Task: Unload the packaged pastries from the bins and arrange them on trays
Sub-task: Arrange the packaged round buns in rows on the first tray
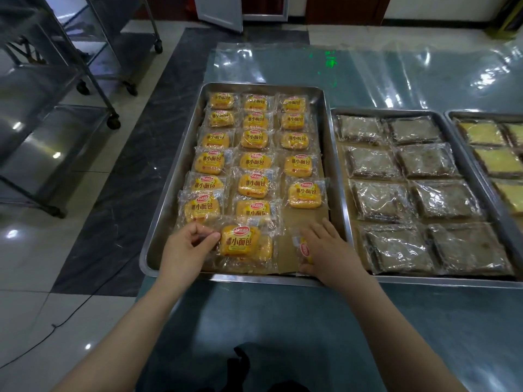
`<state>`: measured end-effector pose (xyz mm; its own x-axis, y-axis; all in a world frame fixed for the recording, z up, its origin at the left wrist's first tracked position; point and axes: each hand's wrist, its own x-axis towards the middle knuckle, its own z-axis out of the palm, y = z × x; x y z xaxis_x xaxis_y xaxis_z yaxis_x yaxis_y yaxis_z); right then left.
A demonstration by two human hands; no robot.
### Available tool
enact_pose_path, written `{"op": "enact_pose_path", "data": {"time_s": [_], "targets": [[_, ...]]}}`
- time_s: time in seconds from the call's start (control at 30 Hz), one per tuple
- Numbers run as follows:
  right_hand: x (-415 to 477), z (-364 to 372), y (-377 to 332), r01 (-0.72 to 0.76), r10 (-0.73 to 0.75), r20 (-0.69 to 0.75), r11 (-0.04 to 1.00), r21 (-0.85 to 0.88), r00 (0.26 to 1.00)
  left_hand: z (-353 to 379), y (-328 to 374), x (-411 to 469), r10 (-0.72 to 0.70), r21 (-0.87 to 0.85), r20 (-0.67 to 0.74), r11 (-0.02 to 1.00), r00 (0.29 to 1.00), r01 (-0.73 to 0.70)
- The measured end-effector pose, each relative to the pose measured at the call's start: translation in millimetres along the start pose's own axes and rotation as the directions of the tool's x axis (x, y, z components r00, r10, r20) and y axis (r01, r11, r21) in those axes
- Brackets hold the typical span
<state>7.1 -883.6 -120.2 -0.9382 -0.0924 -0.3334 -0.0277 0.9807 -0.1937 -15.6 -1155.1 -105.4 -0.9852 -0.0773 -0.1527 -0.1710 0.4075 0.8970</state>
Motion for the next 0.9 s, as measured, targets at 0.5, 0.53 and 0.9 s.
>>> {"op": "enact_pose_path", "data": {"time_s": [0.5,0.53,0.9], "targets": [[21,-37,3,-0.087,0.100,-0.146,0.992,0.091,0.984,-1,1,2,0.031,-0.026,0.006,0.999,1.000,-0.030],[22,-39,4,-0.111,0.159,-0.231,0.972,0.209,0.960,-2,2,2,0.037,-0.033,-0.002,0.999,0.999,-0.037],[35,-12,-6,-0.130,0.094,-0.399,0.989,-0.064,0.912,-4,4,6,0.031,-0.063,-0.017,0.998,0.999,-0.032]]}}
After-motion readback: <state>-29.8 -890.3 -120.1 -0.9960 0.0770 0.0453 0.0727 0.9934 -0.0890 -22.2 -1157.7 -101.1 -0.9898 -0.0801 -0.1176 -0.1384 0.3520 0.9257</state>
